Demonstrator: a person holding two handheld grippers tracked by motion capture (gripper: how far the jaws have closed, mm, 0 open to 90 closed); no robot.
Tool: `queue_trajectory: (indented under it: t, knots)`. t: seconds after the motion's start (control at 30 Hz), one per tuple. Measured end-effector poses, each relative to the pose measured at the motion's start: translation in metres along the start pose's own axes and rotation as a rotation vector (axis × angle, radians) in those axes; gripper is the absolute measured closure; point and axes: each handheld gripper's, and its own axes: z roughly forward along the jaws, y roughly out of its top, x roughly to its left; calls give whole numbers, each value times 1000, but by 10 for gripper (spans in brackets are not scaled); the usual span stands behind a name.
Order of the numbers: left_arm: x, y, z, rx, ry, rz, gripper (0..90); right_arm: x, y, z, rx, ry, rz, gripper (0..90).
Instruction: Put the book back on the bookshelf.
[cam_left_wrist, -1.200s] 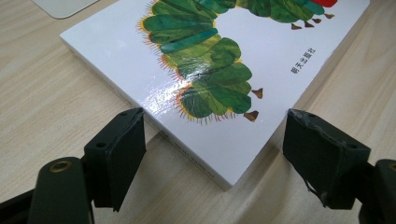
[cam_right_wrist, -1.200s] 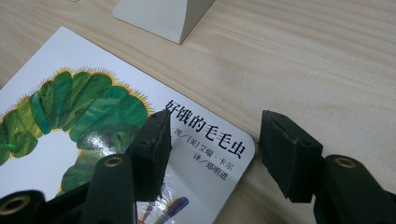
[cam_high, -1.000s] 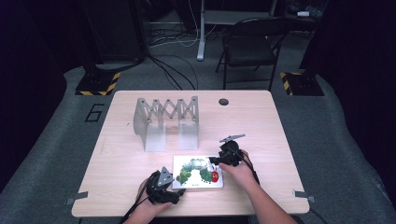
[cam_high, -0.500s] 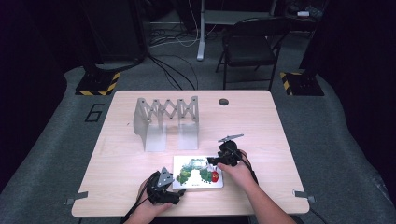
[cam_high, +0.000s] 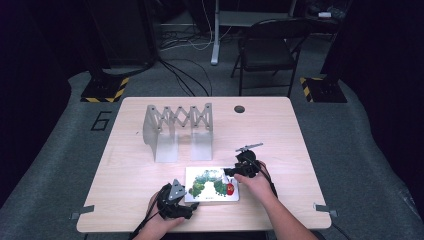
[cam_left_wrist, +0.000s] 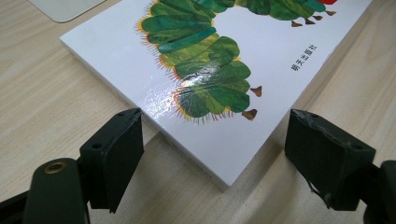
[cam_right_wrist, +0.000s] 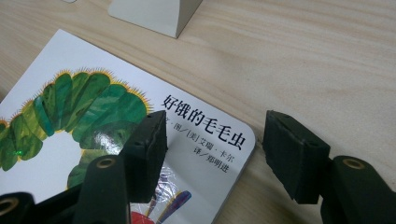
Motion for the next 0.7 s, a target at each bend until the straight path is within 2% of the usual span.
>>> queue_trajectory:
  t: [0.07,0.2,0.5,0.6,0.7]
  knots:
    - [0,0,0,4,2,-1,194,0,0,0,2,22,9,385]
    - [-1,0,0,2,6,0,192,3,0,1,7,8,-1,378]
    - [-2,1,0,12,-6,-1,167,6,2,-1,15,-5,19,379]
    - [-3,1,1,10,5,1,154,8,3,-1,17,-12,33,379]
    - [-3,1,1,11,4,1,150,8,3,-2,21,-8,25,379]
